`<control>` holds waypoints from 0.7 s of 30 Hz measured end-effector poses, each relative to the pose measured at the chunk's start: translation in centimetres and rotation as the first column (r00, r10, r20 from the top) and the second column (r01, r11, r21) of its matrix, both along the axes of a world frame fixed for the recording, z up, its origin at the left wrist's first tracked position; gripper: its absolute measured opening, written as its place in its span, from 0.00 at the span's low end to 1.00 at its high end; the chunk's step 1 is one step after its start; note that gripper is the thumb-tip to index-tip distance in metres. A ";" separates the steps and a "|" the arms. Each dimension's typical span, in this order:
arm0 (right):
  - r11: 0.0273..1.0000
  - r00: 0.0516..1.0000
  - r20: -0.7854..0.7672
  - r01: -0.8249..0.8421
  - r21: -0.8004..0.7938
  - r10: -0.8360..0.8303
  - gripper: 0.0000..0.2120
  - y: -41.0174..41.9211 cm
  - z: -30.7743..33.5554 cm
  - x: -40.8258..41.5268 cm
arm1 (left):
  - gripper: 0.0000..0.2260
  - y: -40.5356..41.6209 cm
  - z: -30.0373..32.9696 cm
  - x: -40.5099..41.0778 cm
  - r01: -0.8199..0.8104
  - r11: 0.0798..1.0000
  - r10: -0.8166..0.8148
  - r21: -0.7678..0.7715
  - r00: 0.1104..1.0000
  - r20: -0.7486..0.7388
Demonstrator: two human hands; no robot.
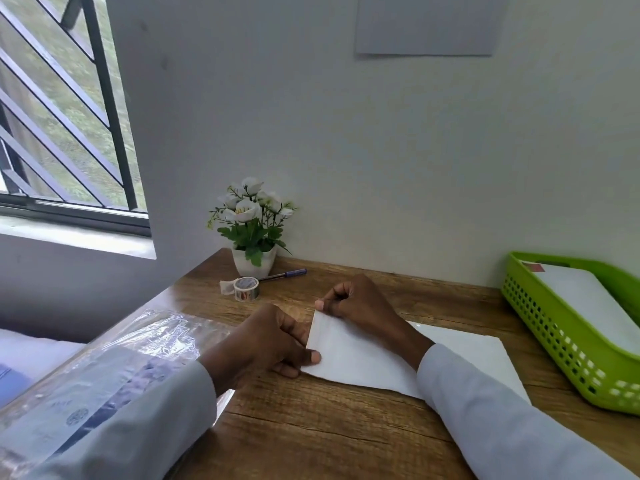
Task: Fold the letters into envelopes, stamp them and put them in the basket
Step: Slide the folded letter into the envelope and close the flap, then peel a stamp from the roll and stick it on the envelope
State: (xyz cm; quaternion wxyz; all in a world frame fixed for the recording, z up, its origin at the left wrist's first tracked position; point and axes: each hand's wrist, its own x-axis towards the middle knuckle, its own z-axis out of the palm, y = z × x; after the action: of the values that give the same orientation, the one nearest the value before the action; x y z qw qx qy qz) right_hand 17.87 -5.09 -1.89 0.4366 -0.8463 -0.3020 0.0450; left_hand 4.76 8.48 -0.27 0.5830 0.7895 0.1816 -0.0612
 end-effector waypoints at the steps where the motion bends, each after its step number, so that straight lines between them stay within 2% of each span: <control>1: 1.000 1.000 -0.003 0.003 -0.009 -0.003 0.09 0.1 -0.2 0.0 | 0.14 -0.2 0.2 -0.2 0.001 0.999 -0.001 0.043 1.000 0.003; 6: 0.993 0.999 0.043 -0.019 -0.113 0.024 0.12 0.6 -0.8 -0.9 | 0.21 -0.6 0.5 -1.7 0.076 0.957 -0.087 0.280 0.996 0.028; 10: 0.986 0.997 0.082 0.010 -0.167 0.003 0.17 0.5 -0.9 -1.3 | 0.14 -0.8 1.2 -2.8 0.207 0.748 -0.273 0.631 0.962 0.008; 12: 0.984 0.997 0.071 0.010 -0.177 0.003 0.19 0.3 -0.8 -1.1 | 0.15 -0.8 1.4 -2.9 0.234 0.661 -0.330 0.712 0.944 -0.004; 13: 0.983 0.998 0.058 -0.012 -0.185 0.024 0.20 0.3 -0.7 -1.0 | 0.16 -0.7 1.5 -2.9 0.259 0.663 -0.354 0.702 0.935 -0.011; 17: 0.967 0.988 -0.022 -0.152 -0.204 0.151 0.19 0.7 1.0 -0.5 | 0.11 1.0 1.9 -2.2 0.324 0.829 -0.371 0.456 0.929 0.016; 21: 0.981 0.988 0.043 -0.139 -0.137 0.146 0.16 2.6 2.6 0.0 | 0.05 5.1 3.5 -0.1 0.109 0.894 -0.227 0.435 0.947 0.229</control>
State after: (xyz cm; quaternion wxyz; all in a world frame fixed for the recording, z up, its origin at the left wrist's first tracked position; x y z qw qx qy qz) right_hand 17.89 -2.53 0.73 0.3663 -0.8508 -0.3696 0.0738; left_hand 4.62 13.61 3.21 0.4130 0.9091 0.0386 0.0380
